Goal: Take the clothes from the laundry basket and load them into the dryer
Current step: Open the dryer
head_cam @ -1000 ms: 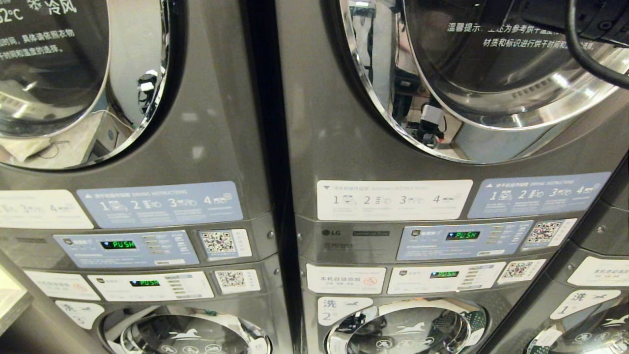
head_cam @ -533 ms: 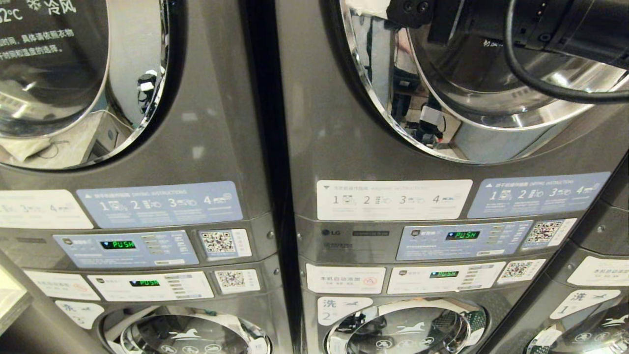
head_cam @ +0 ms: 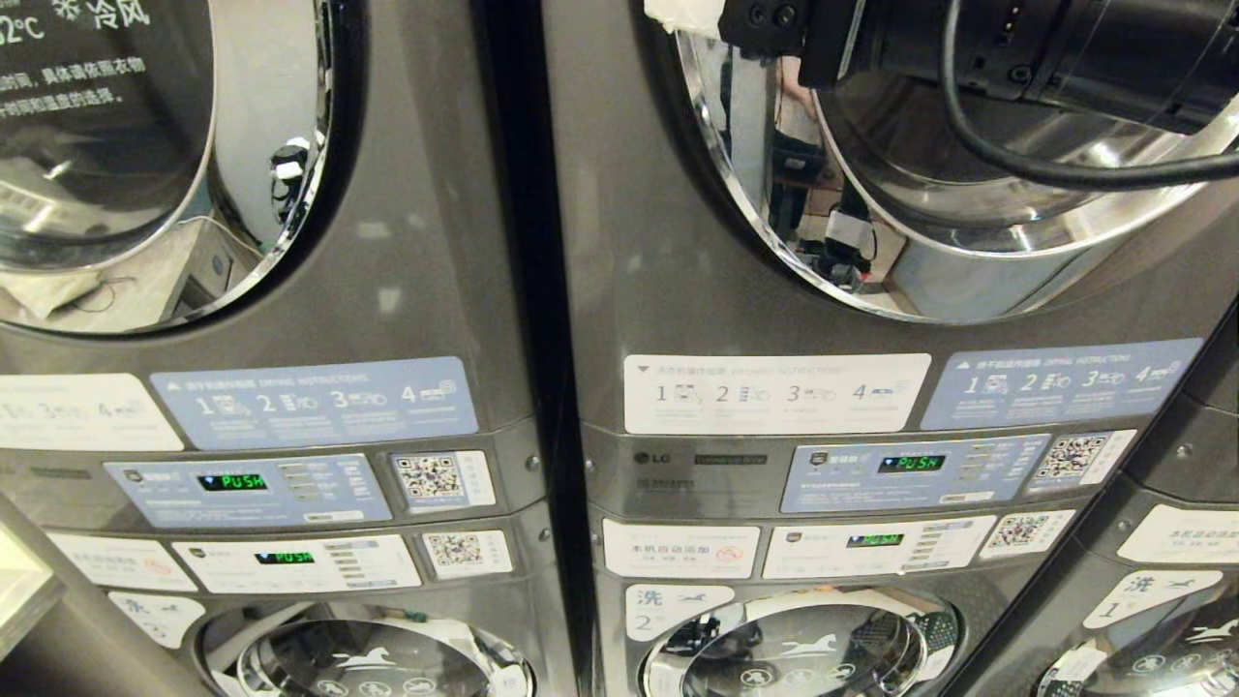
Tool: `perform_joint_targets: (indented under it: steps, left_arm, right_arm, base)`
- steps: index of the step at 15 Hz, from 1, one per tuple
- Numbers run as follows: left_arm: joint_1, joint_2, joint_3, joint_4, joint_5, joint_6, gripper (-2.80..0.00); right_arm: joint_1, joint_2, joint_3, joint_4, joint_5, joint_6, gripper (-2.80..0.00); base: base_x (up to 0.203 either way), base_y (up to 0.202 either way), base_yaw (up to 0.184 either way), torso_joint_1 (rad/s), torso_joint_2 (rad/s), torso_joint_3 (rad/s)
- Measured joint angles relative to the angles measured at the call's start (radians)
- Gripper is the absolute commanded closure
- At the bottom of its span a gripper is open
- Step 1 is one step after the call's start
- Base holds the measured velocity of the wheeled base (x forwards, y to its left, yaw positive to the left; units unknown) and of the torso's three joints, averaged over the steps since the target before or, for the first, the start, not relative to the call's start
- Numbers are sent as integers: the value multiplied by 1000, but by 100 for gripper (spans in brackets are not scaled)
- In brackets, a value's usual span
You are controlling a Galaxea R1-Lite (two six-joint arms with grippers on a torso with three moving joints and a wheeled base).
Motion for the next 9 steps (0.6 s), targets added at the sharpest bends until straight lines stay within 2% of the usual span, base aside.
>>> perform_joint_targets:
  steps: [3,5,9]
  left_arm:
    - [0,0,0,0,0,0,0]
    - [0,0,0,0,0,0,0]
    - [0,0,0,0,0,0,0]
  right_arm:
    - [17,-42,23,2,3,69,-280]
    - [28,-87,66,5,4,88,-280]
    - [50,-239,249,23,7,95,-280]
  base:
    - [0,0,0,0,0,0]
    - [0,0,0,0,0,0]
    - [0,0,0,0,0,0]
